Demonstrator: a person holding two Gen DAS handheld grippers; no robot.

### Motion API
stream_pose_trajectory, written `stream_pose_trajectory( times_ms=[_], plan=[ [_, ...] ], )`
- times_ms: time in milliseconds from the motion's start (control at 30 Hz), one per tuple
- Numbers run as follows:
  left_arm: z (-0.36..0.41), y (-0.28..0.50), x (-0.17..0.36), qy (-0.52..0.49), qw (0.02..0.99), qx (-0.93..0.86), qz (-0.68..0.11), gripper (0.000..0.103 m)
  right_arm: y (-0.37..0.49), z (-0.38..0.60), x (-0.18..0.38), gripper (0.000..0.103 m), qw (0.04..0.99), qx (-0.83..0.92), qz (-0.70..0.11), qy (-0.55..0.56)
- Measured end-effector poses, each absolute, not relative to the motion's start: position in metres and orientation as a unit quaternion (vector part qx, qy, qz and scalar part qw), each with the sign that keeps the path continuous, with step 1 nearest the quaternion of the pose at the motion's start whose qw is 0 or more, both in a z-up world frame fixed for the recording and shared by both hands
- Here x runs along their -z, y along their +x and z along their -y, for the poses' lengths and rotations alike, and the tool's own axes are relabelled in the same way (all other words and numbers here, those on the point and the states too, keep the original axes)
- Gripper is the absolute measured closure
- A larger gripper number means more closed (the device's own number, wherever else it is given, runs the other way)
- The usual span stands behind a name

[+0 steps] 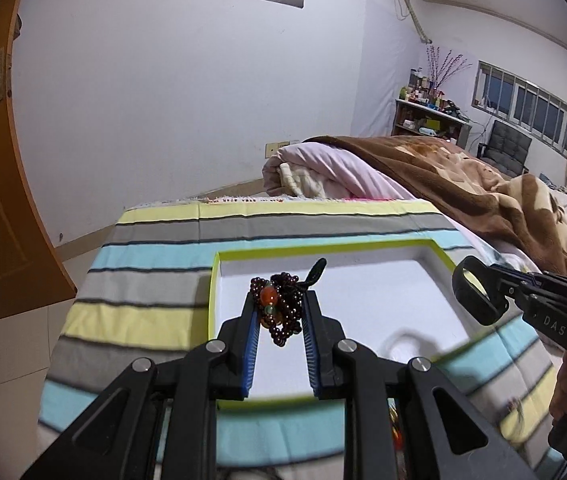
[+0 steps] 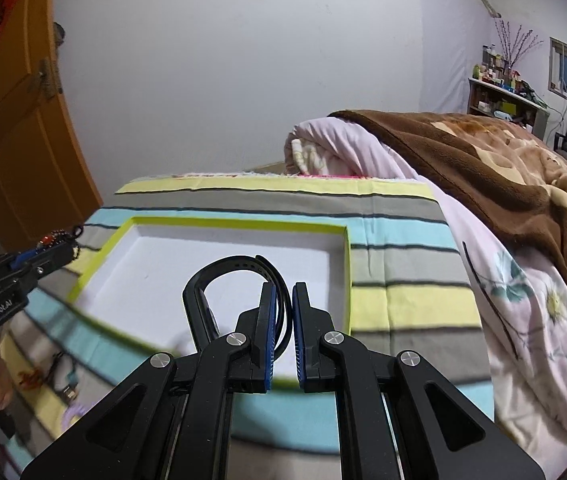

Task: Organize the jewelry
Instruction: 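Carry both items into the green box and open both tools to release them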

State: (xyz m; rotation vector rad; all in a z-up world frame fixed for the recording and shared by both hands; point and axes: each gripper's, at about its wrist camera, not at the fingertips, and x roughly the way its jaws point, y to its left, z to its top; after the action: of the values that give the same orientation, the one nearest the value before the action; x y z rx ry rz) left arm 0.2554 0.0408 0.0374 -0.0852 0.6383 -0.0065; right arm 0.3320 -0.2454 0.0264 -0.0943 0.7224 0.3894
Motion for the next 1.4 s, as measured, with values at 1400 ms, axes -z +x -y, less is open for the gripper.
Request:
stream_pose_trajectory(
  times_ms=[1400],
  plan=[
    [-0.056,0.261,-0.021,-0.047,0.936,0.002,-0.348,0.075,0.346,0.246,-0.03,0.071,0.905,-0.202,-0.373,-0.035]
  ],
)
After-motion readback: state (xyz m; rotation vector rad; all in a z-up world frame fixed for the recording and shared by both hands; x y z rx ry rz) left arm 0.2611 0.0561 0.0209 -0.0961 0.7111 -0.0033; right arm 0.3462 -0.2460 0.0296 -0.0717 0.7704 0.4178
